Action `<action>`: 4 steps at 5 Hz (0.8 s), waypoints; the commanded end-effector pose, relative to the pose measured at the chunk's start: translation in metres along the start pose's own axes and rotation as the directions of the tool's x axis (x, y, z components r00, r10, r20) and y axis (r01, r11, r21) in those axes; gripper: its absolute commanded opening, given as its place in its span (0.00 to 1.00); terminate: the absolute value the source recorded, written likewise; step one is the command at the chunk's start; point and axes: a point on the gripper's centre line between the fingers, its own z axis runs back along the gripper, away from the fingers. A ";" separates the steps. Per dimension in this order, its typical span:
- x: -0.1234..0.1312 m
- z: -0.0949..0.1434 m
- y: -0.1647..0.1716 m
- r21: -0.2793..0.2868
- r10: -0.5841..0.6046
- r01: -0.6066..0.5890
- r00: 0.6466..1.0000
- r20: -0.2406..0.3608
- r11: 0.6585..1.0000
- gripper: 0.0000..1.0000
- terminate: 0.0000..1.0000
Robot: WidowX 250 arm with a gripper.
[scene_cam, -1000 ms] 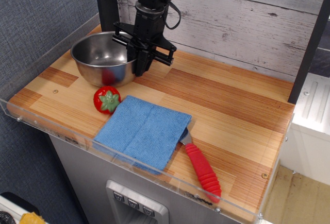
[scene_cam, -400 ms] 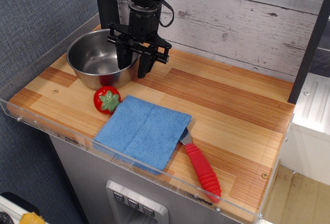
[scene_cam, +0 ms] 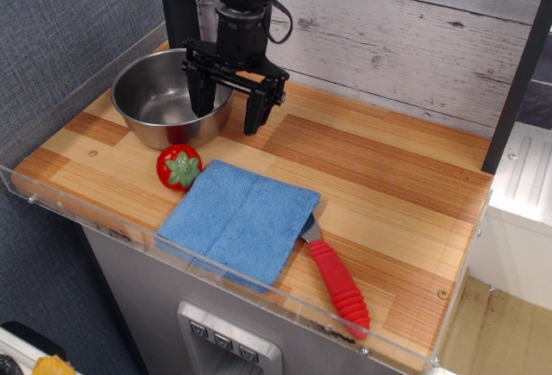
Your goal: Move the metal pot behind the strawberry, near the back left corner of the table.
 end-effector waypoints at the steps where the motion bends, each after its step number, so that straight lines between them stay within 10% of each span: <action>1: -0.007 0.078 0.014 -0.021 0.041 -0.038 0.984 0.173 0.999 1.00 0.00; 4: -0.015 0.144 -0.014 0.004 -0.079 0.082 0.940 0.331 0.997 1.00 0.00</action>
